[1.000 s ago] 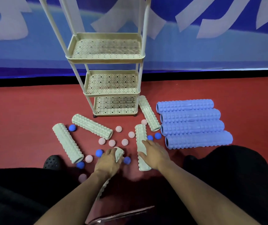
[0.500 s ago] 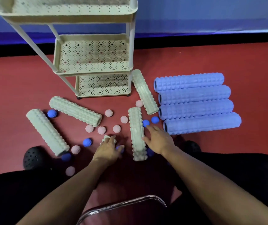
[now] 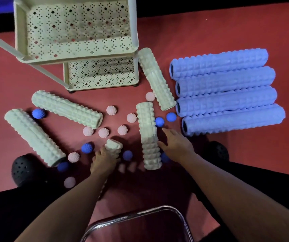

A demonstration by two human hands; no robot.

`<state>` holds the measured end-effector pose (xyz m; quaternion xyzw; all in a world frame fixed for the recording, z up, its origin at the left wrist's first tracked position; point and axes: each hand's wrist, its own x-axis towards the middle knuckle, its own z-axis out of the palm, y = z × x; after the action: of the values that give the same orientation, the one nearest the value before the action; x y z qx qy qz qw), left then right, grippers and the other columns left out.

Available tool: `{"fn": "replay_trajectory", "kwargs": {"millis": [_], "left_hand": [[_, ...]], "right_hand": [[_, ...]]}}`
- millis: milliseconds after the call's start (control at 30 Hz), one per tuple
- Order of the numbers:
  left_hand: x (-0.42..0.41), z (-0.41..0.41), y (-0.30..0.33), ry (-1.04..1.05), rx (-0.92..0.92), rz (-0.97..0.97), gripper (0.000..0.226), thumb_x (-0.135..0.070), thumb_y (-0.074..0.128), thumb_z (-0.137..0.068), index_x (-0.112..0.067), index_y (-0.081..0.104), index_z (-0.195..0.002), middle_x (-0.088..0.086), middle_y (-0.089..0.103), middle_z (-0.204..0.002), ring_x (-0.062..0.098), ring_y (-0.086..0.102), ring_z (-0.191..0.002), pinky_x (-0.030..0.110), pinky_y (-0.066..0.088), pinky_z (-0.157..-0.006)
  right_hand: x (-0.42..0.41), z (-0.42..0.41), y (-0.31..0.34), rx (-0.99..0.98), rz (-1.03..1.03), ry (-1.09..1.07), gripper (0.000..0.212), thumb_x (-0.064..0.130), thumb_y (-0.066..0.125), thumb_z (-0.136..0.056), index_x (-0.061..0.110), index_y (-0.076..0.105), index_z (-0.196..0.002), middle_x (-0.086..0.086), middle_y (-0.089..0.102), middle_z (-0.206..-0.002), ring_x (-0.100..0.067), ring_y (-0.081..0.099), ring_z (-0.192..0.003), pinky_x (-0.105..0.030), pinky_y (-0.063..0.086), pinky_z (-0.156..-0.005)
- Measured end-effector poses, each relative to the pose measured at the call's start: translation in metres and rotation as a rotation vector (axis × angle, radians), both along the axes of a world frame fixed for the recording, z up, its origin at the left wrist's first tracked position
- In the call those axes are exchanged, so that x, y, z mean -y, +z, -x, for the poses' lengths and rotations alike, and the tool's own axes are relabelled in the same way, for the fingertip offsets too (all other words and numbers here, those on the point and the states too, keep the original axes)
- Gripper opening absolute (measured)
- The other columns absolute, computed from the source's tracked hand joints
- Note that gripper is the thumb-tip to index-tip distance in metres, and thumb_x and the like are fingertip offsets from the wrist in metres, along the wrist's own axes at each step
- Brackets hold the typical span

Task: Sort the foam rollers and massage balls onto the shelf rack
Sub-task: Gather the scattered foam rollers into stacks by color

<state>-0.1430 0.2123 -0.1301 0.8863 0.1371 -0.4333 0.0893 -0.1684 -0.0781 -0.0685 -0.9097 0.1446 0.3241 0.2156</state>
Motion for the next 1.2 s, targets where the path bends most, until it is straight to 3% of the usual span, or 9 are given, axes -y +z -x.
{"fn": "replay_trajectory", "kwargs": {"millis": [233, 367, 533, 667, 800, 867, 967, 1033, 1200], "left_hand": [[-0.003, -0.017, -0.009, 0.069, -0.031, 0.081, 0.080, -0.043, 0.077, -0.077, -0.011, 0.041, -0.142, 0.019, 0.054, -0.134, 0.039, 0.055, -0.119, 0.046, 0.049, -0.099], [-0.003, -0.017, -0.001, -0.035, 0.027, 0.150, 0.096, -0.071, 0.067, -0.059, -0.019, 0.047, -0.136, 0.010, 0.066, -0.123, 0.034, 0.064, -0.111, 0.041, 0.051, -0.093], [0.013, -0.025, 0.009, 0.029, 0.033, 0.378, 0.083, -0.081, 0.072, -0.058, -0.032, 0.055, -0.123, -0.008, 0.072, -0.105, 0.015, 0.070, -0.098, 0.037, 0.057, -0.086], [0.041, -0.031, 0.038, 0.259, 0.034, 0.623, 0.056, -0.044, 0.090, -0.064, -0.031, 0.064, -0.112, -0.007, 0.076, -0.100, 0.010, 0.072, -0.094, 0.041, 0.058, -0.090], [0.082, -0.033, 0.077, 0.326, 0.055, 0.858, 0.025, -0.012, 0.081, -0.083, -0.026, 0.067, -0.099, -0.003, 0.078, -0.094, 0.009, 0.073, -0.087, 0.030, 0.058, -0.081], [0.096, -0.036, 0.092, 0.347, 0.068, 0.923, 0.023, -0.023, 0.080, -0.086, -0.024, 0.069, -0.106, -0.003, 0.078, -0.101, 0.010, 0.073, -0.094, 0.024, 0.057, -0.083], [0.114, -0.038, 0.119, 0.368, 0.076, 0.933, 0.062, -0.059, 0.082, -0.075, -0.025, 0.065, -0.124, -0.008, 0.076, -0.111, 0.011, 0.072, -0.104, 0.035, 0.055, -0.096], [0.127, -0.036, 0.137, 0.385, 0.112, 0.956, 0.047, -0.051, 0.078, -0.083, -0.022, 0.068, -0.119, -0.004, 0.077, -0.105, 0.013, 0.073, -0.098, 0.030, 0.057, -0.089], [0.159, -0.017, 0.187, 0.403, 0.185, 1.045, 0.028, -0.041, 0.069, -0.093, -0.019, 0.072, -0.109, -0.005, 0.078, -0.095, 0.007, 0.074, -0.087, 0.015, 0.054, -0.071]], "right_hand": [[0.002, 0.000, -0.017, -0.009, -0.040, -0.044, 0.067, 0.049, 0.052, -0.098, 0.018, 0.034, -0.154, -0.004, 0.042, -0.155, -0.029, 0.044, -0.136, -0.044, 0.042, -0.108], [-0.003, -0.006, -0.019, -0.006, -0.080, -0.072, 0.068, 0.047, 0.056, -0.097, 0.017, 0.035, -0.154, -0.005, 0.042, -0.154, -0.031, 0.045, -0.135, -0.045, 0.042, -0.107], [-0.013, -0.014, -0.010, -0.016, -0.191, -0.153, 0.061, 0.048, 0.054, -0.096, 0.022, 0.039, -0.149, -0.005, 0.048, -0.146, -0.030, 0.048, -0.130, -0.047, 0.043, -0.105], [-0.015, -0.010, 0.001, -0.020, -0.353, -0.332, 0.059, 0.046, 0.060, -0.095, 0.022, 0.045, -0.147, -0.001, 0.056, -0.140, -0.021, 0.054, -0.128, -0.040, 0.044, -0.107], [-0.009, -0.003, 0.027, -0.061, -0.650, -0.534, 0.033, 0.040, 0.067, -0.094, 0.025, 0.059, -0.123, 0.008, 0.067, -0.114, 0.005, 0.062, -0.095, -0.010, 0.046, -0.086], [-0.002, 0.003, 0.042, -0.113, -0.703, -0.508, 0.061, 0.054, 0.069, -0.088, 0.025, 0.054, -0.139, 0.008, 0.064, -0.126, -0.002, 0.061, -0.111, -0.017, 0.045, -0.098], [0.003, 0.015, 0.060, -0.170, -0.759, -0.475, 0.077, 0.064, 0.073, -0.079, 0.030, 0.050, -0.144, 0.009, 0.067, -0.124, -0.005, 0.064, -0.112, -0.028, 0.048, -0.102], [0.000, 0.021, 0.074, -0.151, -0.799, -0.497, 0.081, 0.067, 0.077, -0.072, 0.030, 0.053, -0.140, 0.010, 0.072, -0.119, -0.004, 0.067, -0.110, -0.032, 0.051, -0.102], [-0.005, 0.038, 0.122, 0.067, -0.836, -0.573, 0.041, 0.038, 0.082, -0.083, 0.026, 0.066, -0.119, 0.008, 0.075, -0.112, -0.004, 0.070, -0.106, -0.026, 0.055, -0.095]]}}
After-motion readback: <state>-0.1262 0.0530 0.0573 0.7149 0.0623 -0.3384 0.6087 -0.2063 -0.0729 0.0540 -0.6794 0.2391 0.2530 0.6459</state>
